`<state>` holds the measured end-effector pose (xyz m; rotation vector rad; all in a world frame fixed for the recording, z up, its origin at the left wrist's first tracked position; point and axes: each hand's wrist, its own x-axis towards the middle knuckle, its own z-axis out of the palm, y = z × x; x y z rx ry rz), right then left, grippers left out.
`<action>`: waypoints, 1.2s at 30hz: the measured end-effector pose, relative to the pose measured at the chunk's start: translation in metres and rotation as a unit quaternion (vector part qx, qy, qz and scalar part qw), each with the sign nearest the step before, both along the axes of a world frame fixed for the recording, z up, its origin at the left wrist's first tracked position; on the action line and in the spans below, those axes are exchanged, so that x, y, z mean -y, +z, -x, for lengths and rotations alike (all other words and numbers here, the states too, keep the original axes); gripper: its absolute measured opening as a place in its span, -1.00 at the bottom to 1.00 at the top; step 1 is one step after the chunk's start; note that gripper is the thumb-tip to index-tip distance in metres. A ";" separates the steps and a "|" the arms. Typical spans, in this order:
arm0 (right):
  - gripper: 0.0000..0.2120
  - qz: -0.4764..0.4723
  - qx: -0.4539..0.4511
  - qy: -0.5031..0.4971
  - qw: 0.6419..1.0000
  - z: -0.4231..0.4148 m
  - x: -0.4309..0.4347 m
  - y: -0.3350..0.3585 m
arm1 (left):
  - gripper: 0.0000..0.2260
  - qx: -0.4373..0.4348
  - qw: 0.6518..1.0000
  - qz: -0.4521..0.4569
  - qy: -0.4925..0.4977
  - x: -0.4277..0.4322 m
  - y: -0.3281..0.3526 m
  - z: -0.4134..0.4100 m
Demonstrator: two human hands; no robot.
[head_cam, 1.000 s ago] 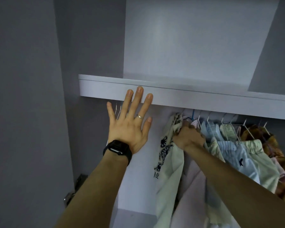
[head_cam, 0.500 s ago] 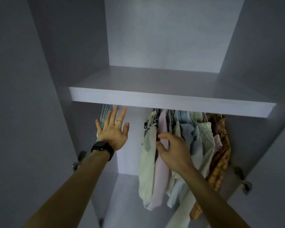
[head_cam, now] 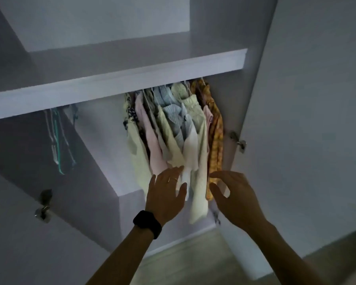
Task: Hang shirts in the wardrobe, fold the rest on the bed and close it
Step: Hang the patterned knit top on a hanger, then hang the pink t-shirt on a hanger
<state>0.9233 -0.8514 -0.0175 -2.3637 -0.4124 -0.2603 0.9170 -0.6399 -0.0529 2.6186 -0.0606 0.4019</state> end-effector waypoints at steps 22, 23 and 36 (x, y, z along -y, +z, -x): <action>-0.76 -0.014 -0.141 -0.681 0.719 0.397 0.145 -0.078 | -0.57 -0.064 0.757 -0.090 -0.644 0.317 -0.067 0.158; -0.75 -0.022 -0.143 -0.700 0.700 0.418 0.148 -0.080 | -0.57 -0.069 0.740 -0.090 -0.664 0.334 -0.067 0.176; -0.71 -0.088 -0.140 -0.824 0.542 0.588 0.208 -0.097 | -0.52 -0.058 0.605 -0.169 -0.776 0.495 -0.104 0.335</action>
